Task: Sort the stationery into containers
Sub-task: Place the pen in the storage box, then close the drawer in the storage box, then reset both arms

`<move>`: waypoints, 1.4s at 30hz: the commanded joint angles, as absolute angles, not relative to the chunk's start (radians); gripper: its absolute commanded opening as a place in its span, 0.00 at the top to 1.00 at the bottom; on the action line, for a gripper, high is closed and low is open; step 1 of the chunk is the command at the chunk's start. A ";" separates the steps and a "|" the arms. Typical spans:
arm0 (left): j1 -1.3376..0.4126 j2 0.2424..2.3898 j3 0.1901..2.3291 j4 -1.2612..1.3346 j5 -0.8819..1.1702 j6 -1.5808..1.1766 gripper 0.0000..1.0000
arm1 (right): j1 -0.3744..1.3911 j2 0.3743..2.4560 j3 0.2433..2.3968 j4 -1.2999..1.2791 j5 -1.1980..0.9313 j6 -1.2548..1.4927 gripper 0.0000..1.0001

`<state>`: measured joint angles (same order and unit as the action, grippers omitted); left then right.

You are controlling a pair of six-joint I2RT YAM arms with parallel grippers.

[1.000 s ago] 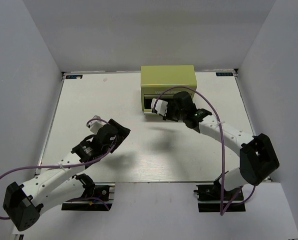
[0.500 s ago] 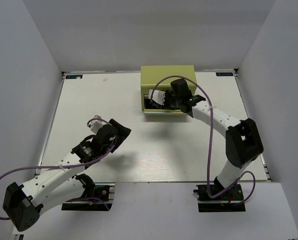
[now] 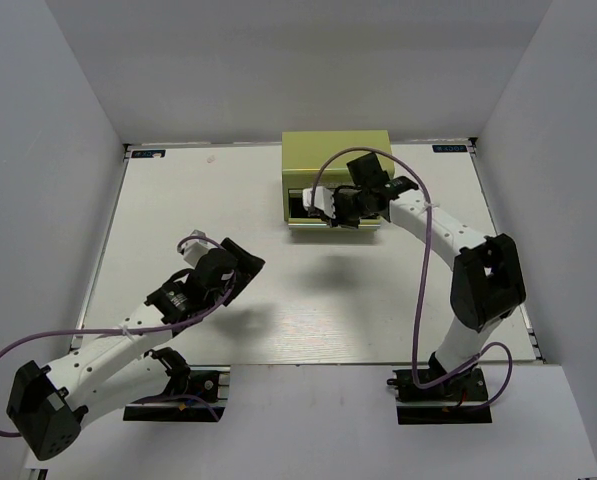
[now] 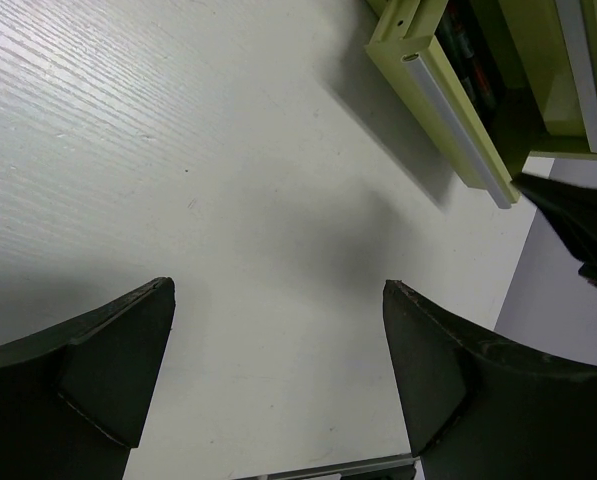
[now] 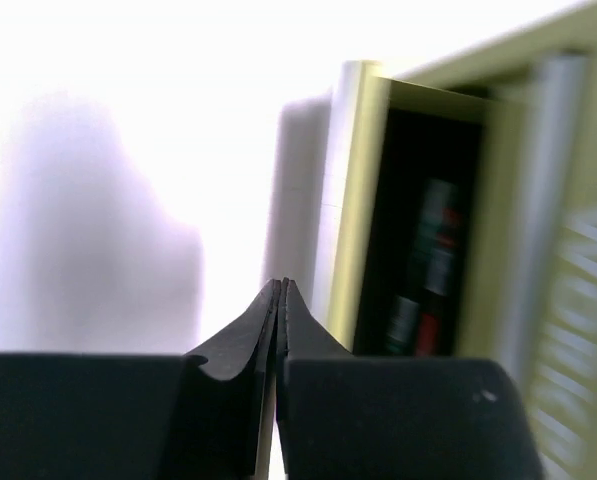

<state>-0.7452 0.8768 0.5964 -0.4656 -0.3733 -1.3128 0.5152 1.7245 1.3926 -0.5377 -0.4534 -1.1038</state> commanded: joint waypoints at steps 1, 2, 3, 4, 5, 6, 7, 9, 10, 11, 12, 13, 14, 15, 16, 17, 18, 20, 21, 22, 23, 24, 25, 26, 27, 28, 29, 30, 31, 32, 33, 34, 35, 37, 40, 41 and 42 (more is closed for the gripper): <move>-0.741 0.876 0.601 -0.453 -0.367 -1.296 0.05 | 0.518 1.764 1.445 -0.756 -0.606 -1.236 1.00; -0.741 0.876 0.601 -0.453 -0.367 -1.296 0.05 | 0.518 1.796 1.448 -0.773 -0.592 -1.238 1.00; -0.741 0.876 0.601 -0.453 -0.367 -1.296 0.05 | 0.518 1.801 1.454 -0.759 -0.586 -1.238 1.00; -0.741 0.876 0.601 -0.453 -0.367 -1.296 0.05 | 0.517 1.815 1.453 -0.749 -0.562 -1.232 1.00; -0.741 0.876 0.601 -0.453 -0.367 -1.296 0.05 | 0.517 1.821 1.447 -0.697 -0.545 -1.198 1.00; -0.741 0.876 0.601 -0.453 -0.367 -1.296 0.05 | 0.522 1.831 1.434 -0.671 -0.507 -1.184 1.00; -0.741 0.876 0.601 -0.453 -0.367 -1.296 0.05 | 0.522 1.842 1.428 -0.585 -0.467 -1.137 1.00; -0.741 0.876 0.601 -0.453 -0.367 -1.296 0.05 | 0.522 1.874 1.419 -0.537 -0.386 -1.105 1.00; -0.741 0.876 0.601 -0.453 -0.367 -1.296 0.05 | 0.520 1.885 1.417 -0.479 -0.359 -1.083 1.00; -0.741 0.876 0.601 -0.453 -0.367 -1.296 0.05 | 0.523 1.891 1.407 -0.421 -0.330 -1.024 1.00; -0.741 0.885 0.610 -0.453 -0.367 -1.296 0.05 | 0.525 1.905 1.402 -0.352 -0.246 -1.010 1.00; -0.741 0.885 0.611 -0.453 -0.367 -1.287 0.05 | 0.526 1.908 1.393 -0.318 -0.214 -0.973 1.00; -0.741 0.885 0.611 -0.453 -0.367 -1.287 0.05 | 0.523 1.908 1.366 -0.245 -0.187 -0.948 1.00; -0.741 0.894 0.611 -0.453 -0.367 -1.287 0.05 | 0.526 1.910 1.356 -0.180 -0.136 -0.940 1.00; -0.741 0.894 0.620 -0.453 -0.367 -1.287 0.05 | 0.520 1.905 1.350 -0.155 -0.097 -0.936 1.00; -0.741 0.894 0.620 -0.453 -0.367 -1.287 0.05 | 0.525 1.905 1.332 -0.131 -0.065 -0.934 1.00; -0.741 0.894 0.620 -0.453 -0.367 -1.287 0.05 | 0.523 1.907 1.324 -0.076 -0.051 -0.936 1.00; -0.741 0.904 0.620 -0.443 -0.367 -1.287 0.05 | 0.523 1.908 1.307 -0.039 -0.012 -0.942 1.00; -0.741 0.914 0.620 -0.434 -0.367 -1.278 0.05 | 0.520 1.911 1.305 -0.014 -0.005 -0.954 1.00; -0.741 0.914 0.620 -0.434 -0.367 -1.278 0.05 | 0.522 1.916 1.295 -0.015 0.033 -0.956 1.00; -0.741 0.926 0.620 -0.434 -0.367 -1.278 0.05 | 0.522 1.919 1.293 0.032 0.041 -0.959 1.00; -0.741 0.927 0.629 -0.434 -0.367 -1.267 0.05 | 0.520 1.922 1.290 0.049 0.051 -0.960 1.00; -0.741 0.927 0.629 -0.434 -0.367 -1.267 0.05 | 0.520 1.925 1.292 0.070 0.063 -0.960 1.00; -0.741 0.937 0.638 -0.434 -0.367 -1.267 0.05 | 0.520 1.930 1.287 0.080 0.081 -0.959 1.00; -0.741 0.937 0.638 -0.434 -0.367 -1.267 0.05 | 0.520 1.931 1.282 0.107 0.098 -0.960 1.00; -0.741 0.937 0.638 -0.434 -0.367 -1.267 0.05 | 0.519 1.934 1.284 0.112 0.109 -0.960 1.00; -0.741 0.946 0.638 -0.425 -0.358 -1.267 0.05 | 0.520 1.936 1.282 0.117 0.113 -0.959 1.00; -0.741 0.946 0.638 -0.425 -0.357 -1.258 0.05 | 0.519 1.933 1.282 0.121 0.117 -0.960 1.00; -0.741 0.946 0.638 -0.425 -0.357 -1.258 0.05 | 0.518 1.930 1.285 0.118 0.118 -0.959 1.00; -0.741 0.946 0.638 -0.425 -0.357 -1.258 0.05 | 0.518 1.913 1.284 0.109 0.085 -0.960 1.00; -0.741 0.946 0.638 -0.425 -0.357 -1.258 0.05 | 0.517 1.898 1.284 0.045 0.060 -0.954 1.00; -0.741 0.946 0.638 -0.414 -0.348 -1.249 0.05 | 0.517 1.866 1.279 0.013 0.029 -0.954 1.00; -0.741 0.946 0.638 -0.405 -0.348 -1.249 0.05 | 0.512 1.846 1.275 -0.065 -0.095 -0.956 0.99; -0.741 0.946 0.638 -0.396 -0.339 -1.218 0.05 | 0.515 1.746 1.227 -0.136 -0.173 -0.946 0.95; -0.741 0.937 0.638 -0.354 -0.330 -1.174 0.05 | 0.511 1.631 1.175 -0.201 -0.329 -0.859 0.78; -0.741 0.937 0.638 -0.342 -0.321 -1.160 0.05 | 0.509 1.609 1.175 -0.216 -0.360 -0.797 0.73; -0.741 0.937 0.638 -0.316 -0.311 -1.146 0.05 | 0.509 1.577 1.175 -0.224 -0.370 -0.760 0.57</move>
<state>-0.7448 0.9524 0.6033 -0.3866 -0.3389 -1.2087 0.5121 1.6802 1.1709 -0.1802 -0.2150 -0.8783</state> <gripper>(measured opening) 0.944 0.385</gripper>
